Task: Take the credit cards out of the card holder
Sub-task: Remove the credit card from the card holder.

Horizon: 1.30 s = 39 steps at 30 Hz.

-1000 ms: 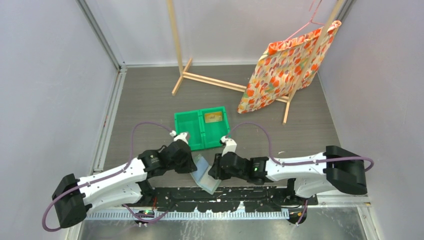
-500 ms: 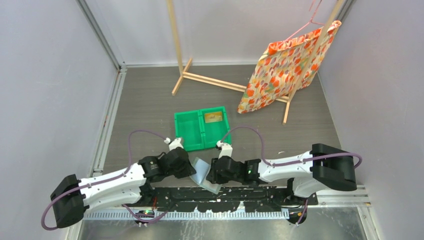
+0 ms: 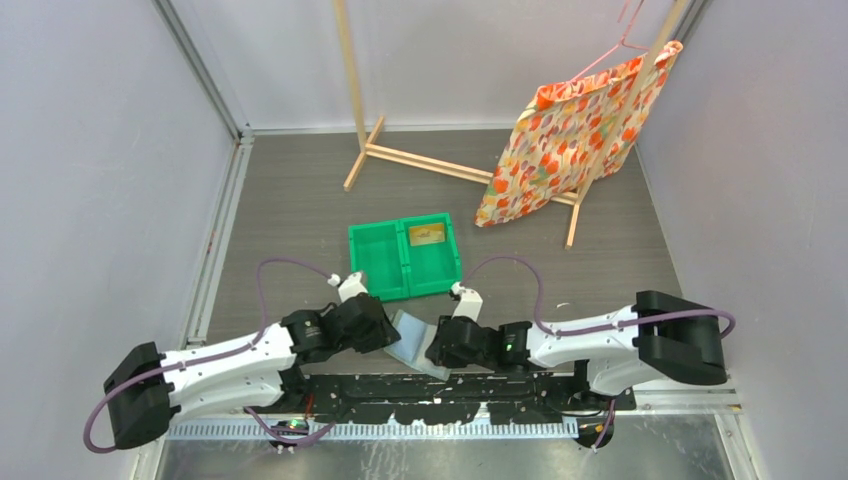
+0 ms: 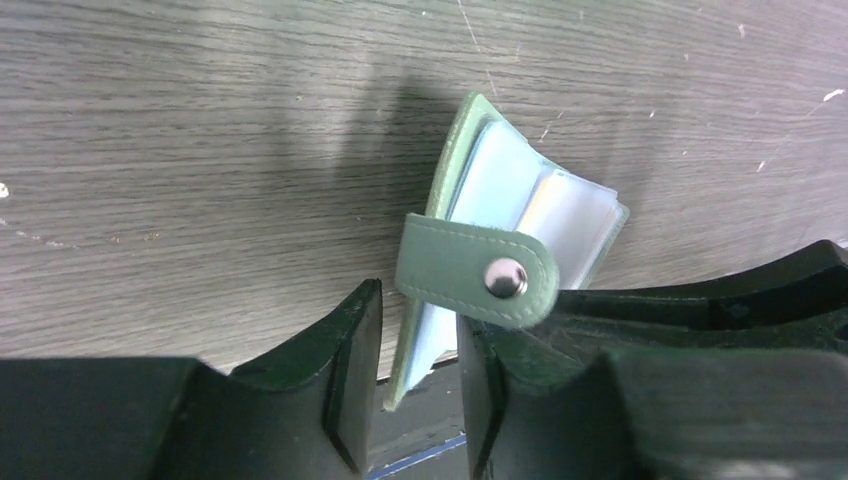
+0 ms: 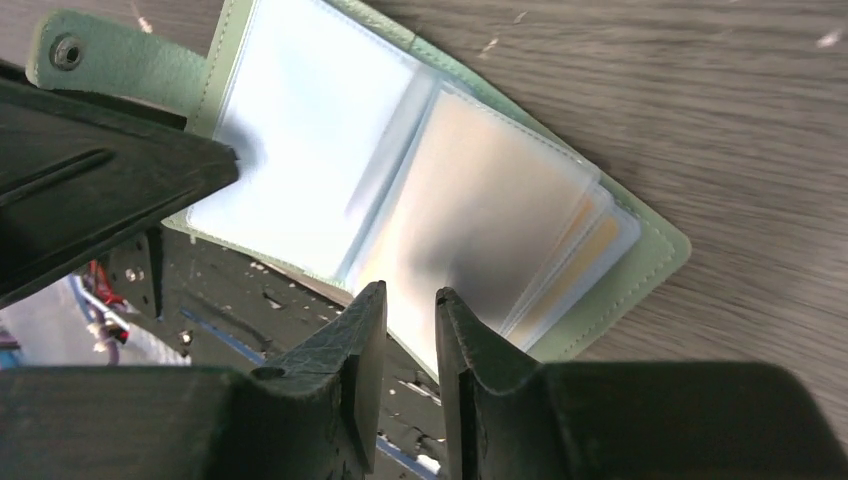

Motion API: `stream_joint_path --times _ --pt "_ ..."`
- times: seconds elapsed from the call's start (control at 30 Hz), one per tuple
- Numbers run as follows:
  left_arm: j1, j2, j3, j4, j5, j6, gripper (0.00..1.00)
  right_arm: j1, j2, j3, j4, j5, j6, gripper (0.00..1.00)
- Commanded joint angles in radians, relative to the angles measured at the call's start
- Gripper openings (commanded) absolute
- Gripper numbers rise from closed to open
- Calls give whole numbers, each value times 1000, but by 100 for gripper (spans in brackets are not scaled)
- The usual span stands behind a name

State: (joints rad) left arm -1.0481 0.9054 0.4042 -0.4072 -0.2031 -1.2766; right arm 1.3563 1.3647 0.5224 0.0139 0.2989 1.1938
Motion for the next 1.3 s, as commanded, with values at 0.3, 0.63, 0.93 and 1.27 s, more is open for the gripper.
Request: stream_joint_path --times 0.3,0.63,0.93,1.27 --pt "-2 -153 123 -236 -150 126 70 -79 -129 8 -340 189 -165 31" --pt "-80 178 302 -113 -37 322 63 -100 -294 32 -426 211 -218 35" --pt "-96 200 198 258 64 200 42 -100 -216 66 -336 147 -237 35" --pt "-95 164 129 336 88 149 35 -111 -87 125 -350 152 -247 32"
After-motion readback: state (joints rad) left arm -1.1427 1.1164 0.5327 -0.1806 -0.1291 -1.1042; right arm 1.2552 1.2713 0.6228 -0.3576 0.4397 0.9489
